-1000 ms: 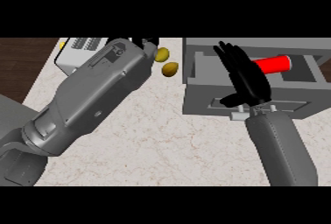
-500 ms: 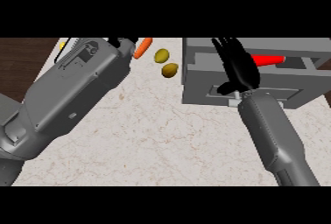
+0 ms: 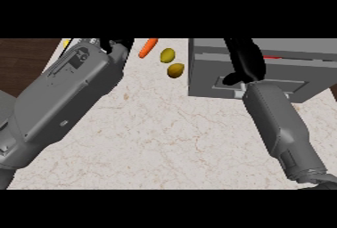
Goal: Pick up the can, place it into the drawer and close the drawer
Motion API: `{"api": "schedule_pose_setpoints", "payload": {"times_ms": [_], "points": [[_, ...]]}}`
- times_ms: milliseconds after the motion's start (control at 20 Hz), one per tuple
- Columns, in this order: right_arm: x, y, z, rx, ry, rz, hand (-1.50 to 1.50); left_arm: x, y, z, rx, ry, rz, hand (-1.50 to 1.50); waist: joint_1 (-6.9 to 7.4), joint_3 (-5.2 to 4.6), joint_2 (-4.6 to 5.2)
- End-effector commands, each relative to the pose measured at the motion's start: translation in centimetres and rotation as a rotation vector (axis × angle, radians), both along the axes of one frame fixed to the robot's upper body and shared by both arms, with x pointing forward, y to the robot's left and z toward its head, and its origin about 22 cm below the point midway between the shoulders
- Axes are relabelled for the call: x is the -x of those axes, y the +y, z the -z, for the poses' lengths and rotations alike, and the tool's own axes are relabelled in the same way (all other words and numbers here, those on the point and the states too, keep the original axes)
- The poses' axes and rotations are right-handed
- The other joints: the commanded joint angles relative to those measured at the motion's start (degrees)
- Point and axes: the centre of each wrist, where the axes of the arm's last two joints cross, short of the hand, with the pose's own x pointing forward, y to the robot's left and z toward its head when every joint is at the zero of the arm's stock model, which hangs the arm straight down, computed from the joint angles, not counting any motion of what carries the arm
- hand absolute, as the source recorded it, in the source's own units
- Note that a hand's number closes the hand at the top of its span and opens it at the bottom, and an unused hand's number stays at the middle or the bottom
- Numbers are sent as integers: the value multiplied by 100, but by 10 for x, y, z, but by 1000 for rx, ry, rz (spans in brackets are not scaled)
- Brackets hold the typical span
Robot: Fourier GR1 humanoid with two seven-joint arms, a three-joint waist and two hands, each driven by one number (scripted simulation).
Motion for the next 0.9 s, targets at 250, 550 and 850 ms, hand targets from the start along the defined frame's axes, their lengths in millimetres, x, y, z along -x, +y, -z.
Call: {"api": "schedule_pose_setpoints", "payload": {"times_ms": [250,550,850], "points": [[-22,-3,-24,-29,-50,75,-150,13,17,-8,-9,-19,31,-150,229,77,104],[-31,3,-42,-27,-86,95,-150,14,19,-18,-11,-17,32,-150,225,79,155],[-39,-16,-71,-1,-70,120,-150,23,15,-16,-23,-22,37,-150,294,80,141]]}}
